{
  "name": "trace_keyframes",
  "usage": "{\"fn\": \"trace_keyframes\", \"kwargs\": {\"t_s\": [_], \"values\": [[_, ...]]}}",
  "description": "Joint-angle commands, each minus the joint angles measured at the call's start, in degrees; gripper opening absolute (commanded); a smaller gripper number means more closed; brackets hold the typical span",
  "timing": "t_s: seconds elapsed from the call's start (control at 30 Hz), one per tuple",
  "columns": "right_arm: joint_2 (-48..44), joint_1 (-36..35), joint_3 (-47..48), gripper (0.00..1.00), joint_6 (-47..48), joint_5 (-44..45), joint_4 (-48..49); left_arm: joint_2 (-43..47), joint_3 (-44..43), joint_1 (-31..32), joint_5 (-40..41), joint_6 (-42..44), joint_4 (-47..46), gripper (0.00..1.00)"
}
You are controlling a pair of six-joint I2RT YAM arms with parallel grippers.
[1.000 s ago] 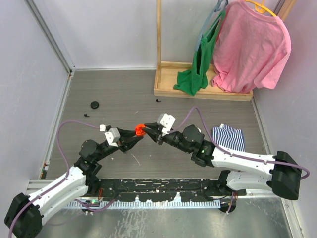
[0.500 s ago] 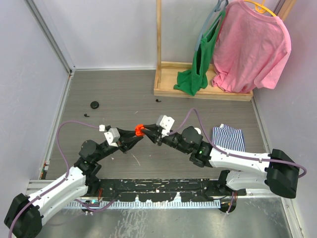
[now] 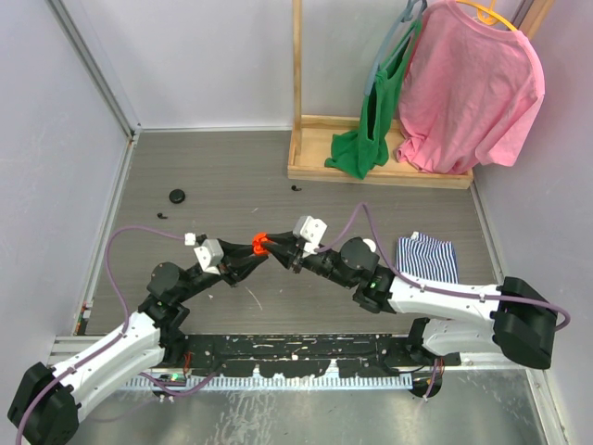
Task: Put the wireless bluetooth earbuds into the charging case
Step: Place the earbud in the charging case.
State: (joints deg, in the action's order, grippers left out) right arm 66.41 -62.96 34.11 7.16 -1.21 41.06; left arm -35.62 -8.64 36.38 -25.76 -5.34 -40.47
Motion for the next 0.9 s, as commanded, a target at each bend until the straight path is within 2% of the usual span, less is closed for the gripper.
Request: {"fn": "trace_keyframes", "kwargs": {"t_s": [0.0, 0.37, 0.87], "values": [[0.44, -0.41, 0.04, 0.11, -0.62, -0.23, 5.08, 0.97, -0.24, 0.2, -0.16, -0.37, -4.86, 0.07], [0.36, -0.43, -0.66, 0.12, -0.92, 0.13, 6.14, 1.14, -0.24, 0.27, -0.01, -0.46, -4.87, 0.07], [-0.98, -0.5, -2.18, 0.22, -2.99, -2.99, 6.05, 1.33, -0.23, 0.26, 3.89, -0.8, -3.46, 0.07]]}}
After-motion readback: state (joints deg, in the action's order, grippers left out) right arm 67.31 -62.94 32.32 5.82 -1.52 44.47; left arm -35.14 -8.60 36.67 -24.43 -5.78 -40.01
